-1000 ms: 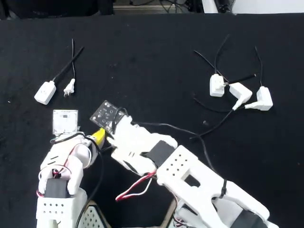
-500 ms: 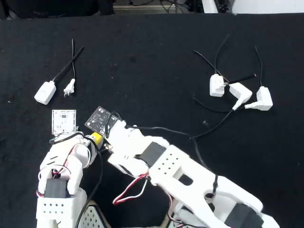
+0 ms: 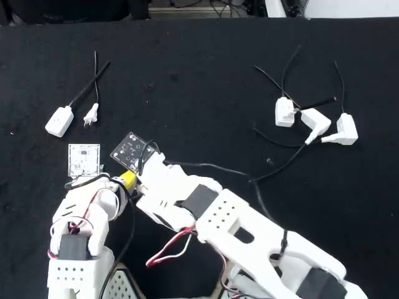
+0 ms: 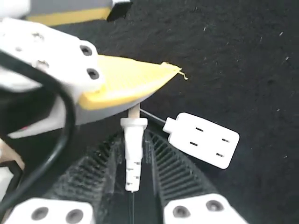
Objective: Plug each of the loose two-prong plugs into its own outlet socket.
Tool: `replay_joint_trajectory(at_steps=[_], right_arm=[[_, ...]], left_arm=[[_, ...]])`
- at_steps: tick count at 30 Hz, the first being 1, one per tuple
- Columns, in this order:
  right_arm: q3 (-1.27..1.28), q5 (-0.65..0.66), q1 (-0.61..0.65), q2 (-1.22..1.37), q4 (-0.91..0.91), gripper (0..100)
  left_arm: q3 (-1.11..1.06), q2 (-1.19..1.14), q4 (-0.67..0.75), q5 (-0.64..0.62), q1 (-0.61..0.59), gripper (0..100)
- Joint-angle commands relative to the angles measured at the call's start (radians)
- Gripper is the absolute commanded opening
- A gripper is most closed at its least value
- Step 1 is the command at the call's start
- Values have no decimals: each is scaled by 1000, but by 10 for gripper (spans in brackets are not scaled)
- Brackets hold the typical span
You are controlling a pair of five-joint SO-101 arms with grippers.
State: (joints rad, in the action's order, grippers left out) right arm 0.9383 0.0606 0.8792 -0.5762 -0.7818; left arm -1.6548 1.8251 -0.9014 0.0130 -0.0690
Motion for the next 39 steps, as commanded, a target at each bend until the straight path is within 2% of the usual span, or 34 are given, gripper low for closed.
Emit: replay_joint_trajectory(at_steps=[1,15,26,31,39], right_arm=[[-67,-12,2,-88,25,11],[-36,-6,-103,-162,-43,11],[-12,158,-468,-157,-216,11],[-160,161,-482,-41,-344,11],[-564,129,-446,332,-592,10]], left_arm=[[10,-3,12,2,10,271],[10,-3,12,2,2,271],[10,-3,14,2,5,271],[10,-3,12,2,2,271],[8,-3,9,2,-1,271]])
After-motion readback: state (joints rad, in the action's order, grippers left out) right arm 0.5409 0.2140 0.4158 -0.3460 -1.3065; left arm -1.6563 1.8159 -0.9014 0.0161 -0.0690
